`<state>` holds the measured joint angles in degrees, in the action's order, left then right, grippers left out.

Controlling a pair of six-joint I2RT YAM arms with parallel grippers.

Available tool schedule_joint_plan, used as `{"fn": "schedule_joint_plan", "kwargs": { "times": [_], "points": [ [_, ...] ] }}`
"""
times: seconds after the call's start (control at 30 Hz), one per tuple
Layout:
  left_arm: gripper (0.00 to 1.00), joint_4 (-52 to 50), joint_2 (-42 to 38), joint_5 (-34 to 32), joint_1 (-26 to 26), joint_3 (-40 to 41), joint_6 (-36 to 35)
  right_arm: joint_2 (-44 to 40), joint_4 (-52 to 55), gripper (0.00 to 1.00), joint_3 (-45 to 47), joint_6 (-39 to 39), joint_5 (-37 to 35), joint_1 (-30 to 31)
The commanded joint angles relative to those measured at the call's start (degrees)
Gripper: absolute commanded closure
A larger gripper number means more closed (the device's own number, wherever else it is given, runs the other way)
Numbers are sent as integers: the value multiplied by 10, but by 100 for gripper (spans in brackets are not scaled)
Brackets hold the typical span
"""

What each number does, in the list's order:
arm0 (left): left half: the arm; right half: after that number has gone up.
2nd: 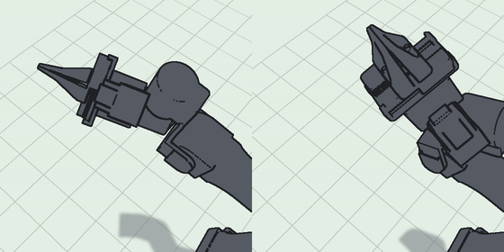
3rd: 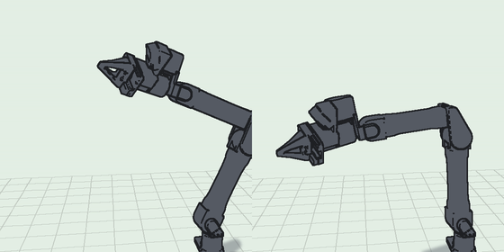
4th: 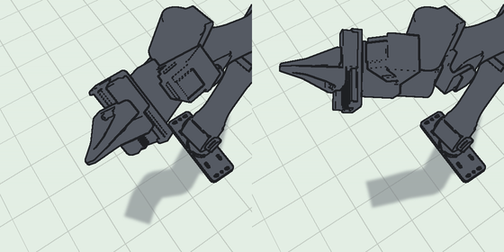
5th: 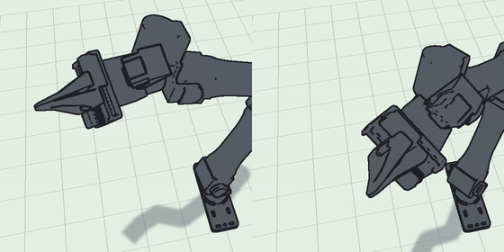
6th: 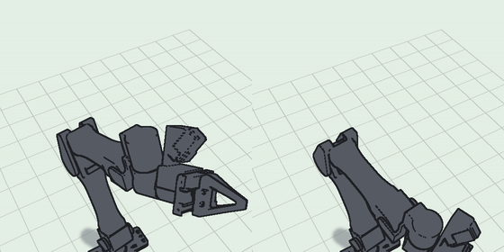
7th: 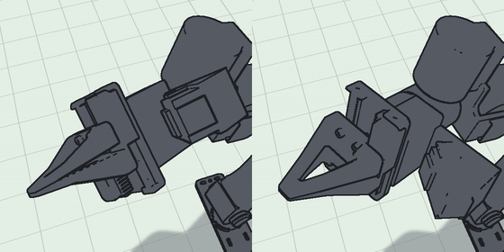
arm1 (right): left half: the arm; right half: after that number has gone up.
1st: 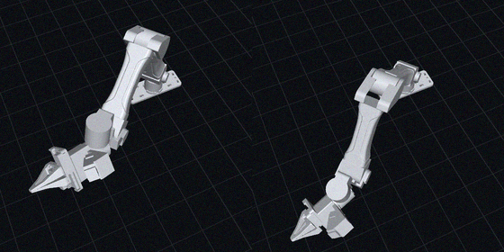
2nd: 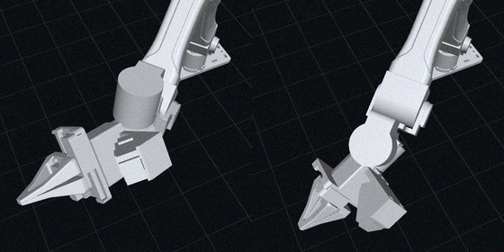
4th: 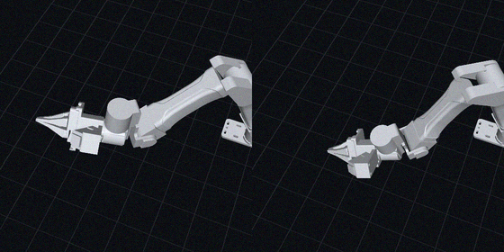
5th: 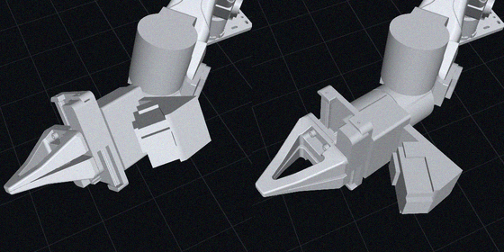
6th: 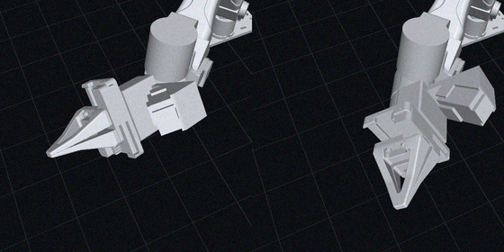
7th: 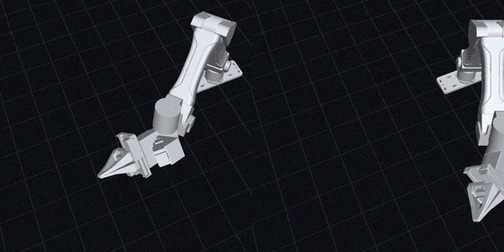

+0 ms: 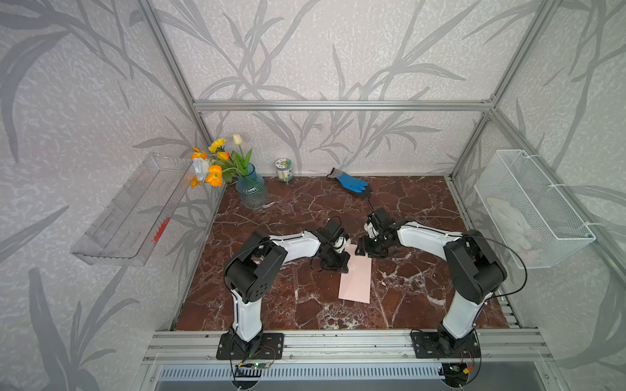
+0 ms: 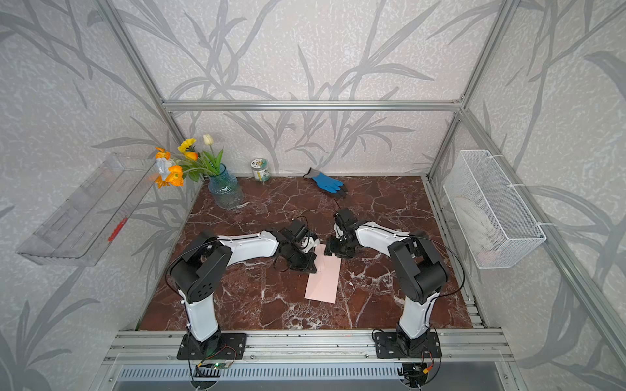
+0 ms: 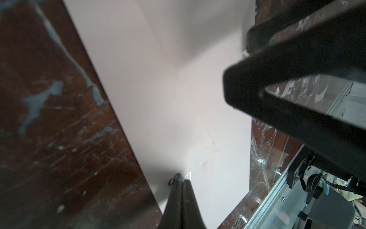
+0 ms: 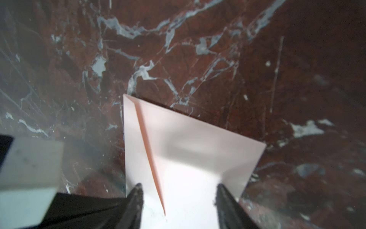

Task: Fold the letter paper in half and place it into the envelope
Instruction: Fold the envelope flap on the envelope, then reset both arms

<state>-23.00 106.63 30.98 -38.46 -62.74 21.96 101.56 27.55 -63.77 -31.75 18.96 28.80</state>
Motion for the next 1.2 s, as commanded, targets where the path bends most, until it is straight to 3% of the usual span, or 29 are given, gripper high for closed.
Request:
{"fn": "schedule_joint_plan", "kwargs": {
  "times": [0.0,0.07,0.13,0.2,0.3,0.43,0.53,0.57,0.67,0.77,0.87,0.97,1.07,1.1,1.13,1.17],
  "points": [
    [85,-64,-86,-51,31,-6,-31,-95,84,1,-56,51,8,-16],
    [63,-89,-134,-66,48,-23,-43,-130,115,1,-94,66,-1,-27],
    [52,-98,-178,-94,66,-45,-46,-161,138,1,-125,77,-23,-43],
    [46,-95,-214,-142,84,-62,-35,-195,133,1,-119,78,-62,-64],
    [44,-88,-273,-267,106,-56,-52,-277,43,1,-18,86,-147,-98],
    [25,63,-401,-523,158,105,-84,-399,-244,1,222,196,-296,-104],
    [18,217,-501,-570,256,254,-77,-427,-448,1,363,270,-370,-135],
    [18,249,-522,-587,288,293,-77,-415,-464,1,378,282,-379,-152],
    [15,291,-540,-573,355,359,-100,-366,-457,1,381,327,-398,-170],
    [13,368,-498,-569,374,404,-95,-308,-590,1,425,318,-377,-192],
    [10,469,-406,-554,380,407,-92,-237,-654,1,407,335,-368,-200],
    [9,568,-268,-567,385,368,-113,-188,-663,1,387,321,-307,-228],
    [9,564,-212,-560,378,332,-138,-148,-840,1,463,337,-274,-227],
    [9,607,-212,-537,373,353,-157,-141,-871,1,473,339,-275,-227],
    [1,660,-212,-493,373,387,-169,-143,-863,1,468,342,-272,-226],
    [0,781,-186,-452,372,432,-200,-144,-830,1,449,342,-272,-226]
  ]
}}
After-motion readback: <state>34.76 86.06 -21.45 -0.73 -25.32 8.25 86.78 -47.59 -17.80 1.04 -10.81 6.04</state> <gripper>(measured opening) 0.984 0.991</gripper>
